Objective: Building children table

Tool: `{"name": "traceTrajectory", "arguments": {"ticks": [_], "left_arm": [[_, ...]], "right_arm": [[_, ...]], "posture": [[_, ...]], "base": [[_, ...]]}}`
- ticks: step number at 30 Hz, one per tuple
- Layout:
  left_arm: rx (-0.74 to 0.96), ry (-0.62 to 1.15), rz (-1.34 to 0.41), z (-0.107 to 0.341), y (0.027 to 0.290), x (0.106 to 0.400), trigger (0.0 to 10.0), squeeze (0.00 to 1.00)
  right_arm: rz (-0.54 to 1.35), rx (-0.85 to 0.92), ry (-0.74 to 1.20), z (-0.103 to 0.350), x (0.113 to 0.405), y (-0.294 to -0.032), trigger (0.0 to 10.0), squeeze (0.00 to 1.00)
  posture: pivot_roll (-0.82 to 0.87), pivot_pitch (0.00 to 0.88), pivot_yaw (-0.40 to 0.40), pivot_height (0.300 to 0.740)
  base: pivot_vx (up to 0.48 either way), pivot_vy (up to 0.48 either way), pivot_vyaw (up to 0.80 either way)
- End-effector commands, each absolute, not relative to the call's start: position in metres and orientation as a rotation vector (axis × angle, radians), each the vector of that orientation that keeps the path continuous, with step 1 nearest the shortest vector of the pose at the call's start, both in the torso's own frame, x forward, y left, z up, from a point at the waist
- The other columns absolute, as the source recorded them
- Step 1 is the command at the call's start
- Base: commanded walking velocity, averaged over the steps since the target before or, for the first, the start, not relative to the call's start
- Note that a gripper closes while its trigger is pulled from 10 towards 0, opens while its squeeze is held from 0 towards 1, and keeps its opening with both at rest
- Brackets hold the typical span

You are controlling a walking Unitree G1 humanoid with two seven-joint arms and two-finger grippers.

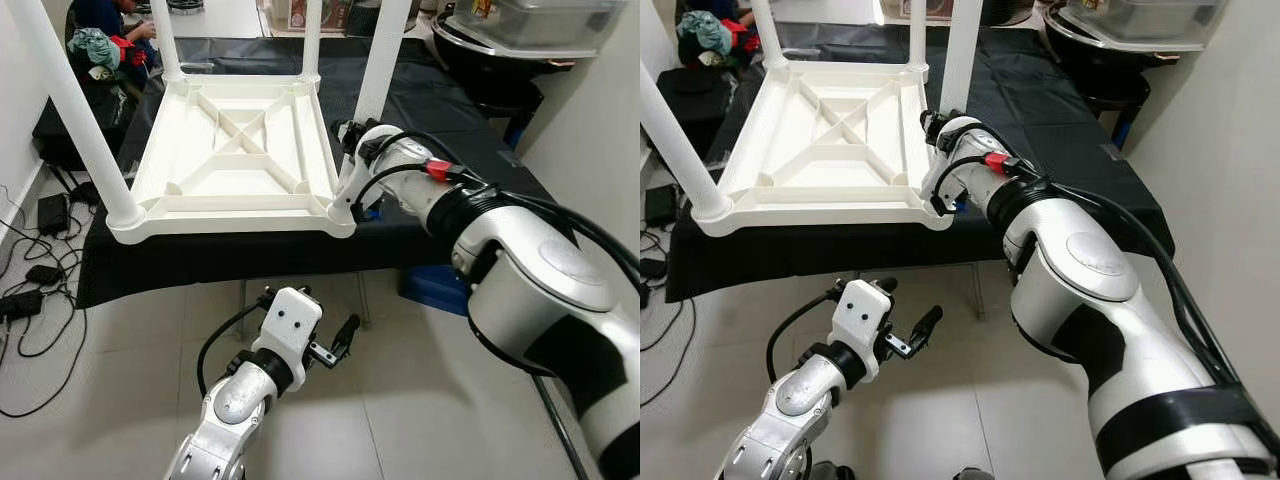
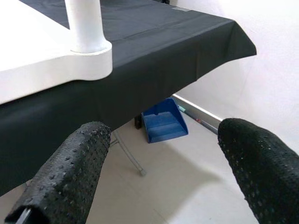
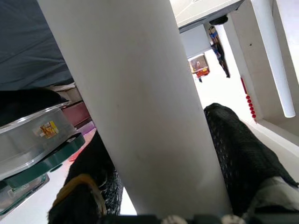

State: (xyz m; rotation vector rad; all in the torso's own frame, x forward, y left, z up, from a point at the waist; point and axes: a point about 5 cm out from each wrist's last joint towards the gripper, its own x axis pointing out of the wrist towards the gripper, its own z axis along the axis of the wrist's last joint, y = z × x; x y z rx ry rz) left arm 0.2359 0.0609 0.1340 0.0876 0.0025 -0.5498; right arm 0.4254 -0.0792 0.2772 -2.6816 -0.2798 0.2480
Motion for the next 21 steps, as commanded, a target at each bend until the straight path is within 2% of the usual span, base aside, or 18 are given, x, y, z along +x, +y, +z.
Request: {"name": "traceTrajectory", "arguments": {"ticks": [1,7,12,14,16,17,18,21], "left_arm": [[0.08,0.011,-0.549,0.134,0.059,0.236,10.0,0.0],[0.082,0.009,-0.549,0.135,0.058,0.238,10.0,0.0],[0.085,0.008,-0.549,0.135,0.058,0.239,10.0,0.0],[0.086,0.009,-0.548,0.135,0.059,0.239,10.0,0.0],[0.086,0.009,-0.548,0.135,0.059,0.239,10.0,0.0],[0.087,0.009,-0.548,0.135,0.059,0.239,10.0,0.0],[0.087,0.009,-0.548,0.135,0.059,0.239,10.0,0.0],[0.095,0.012,-0.548,0.135,0.061,0.239,10.0,0.0]], "right_arm": [[0.165,-2.456,-0.449,0.299,0.422,-0.06,0.0,0.0],[0.03,-2.232,-0.664,0.336,0.417,-0.052,0.0,0.0],[-0.031,-2.087,-0.689,0.35,0.418,-0.065,0.0,0.0],[-0.072,-1.909,-0.717,0.361,0.416,-0.073,0.0,0.0],[-0.072,-1.909,-0.717,0.361,0.416,-0.073,0.0,0.0],[-0.082,-1.83,-0.719,0.365,0.416,-0.077,0.0,0.0],[-0.082,-1.83,-0.719,0.365,0.416,-0.077,0.0,0.0],[0.02,-1.073,-0.706,0.397,0.408,-0.077,0.0,0.0]], "posture": [[0.05,0.132,-0.091,0.74],[0.05,0.131,-0.086,0.74],[0.05,0.129,-0.088,0.74],[0.06,0.133,-0.087,0.74],[0.06,0.133,-0.087,0.74],[0.06,0.132,-0.087,0.74],[0.06,0.132,-0.087,0.74],[0.07,0.131,-0.077,0.74]], "base": [[0.0,0.0,0.0],[0.0,0.0,0.0],[0.0,0.0,0.0],[0.0,0.0,0.0],[0.0,0.0,0.0],[0.0,0.0,0.0],[0.0,0.0,0.0],[0.0,0.0,0.0]]}}
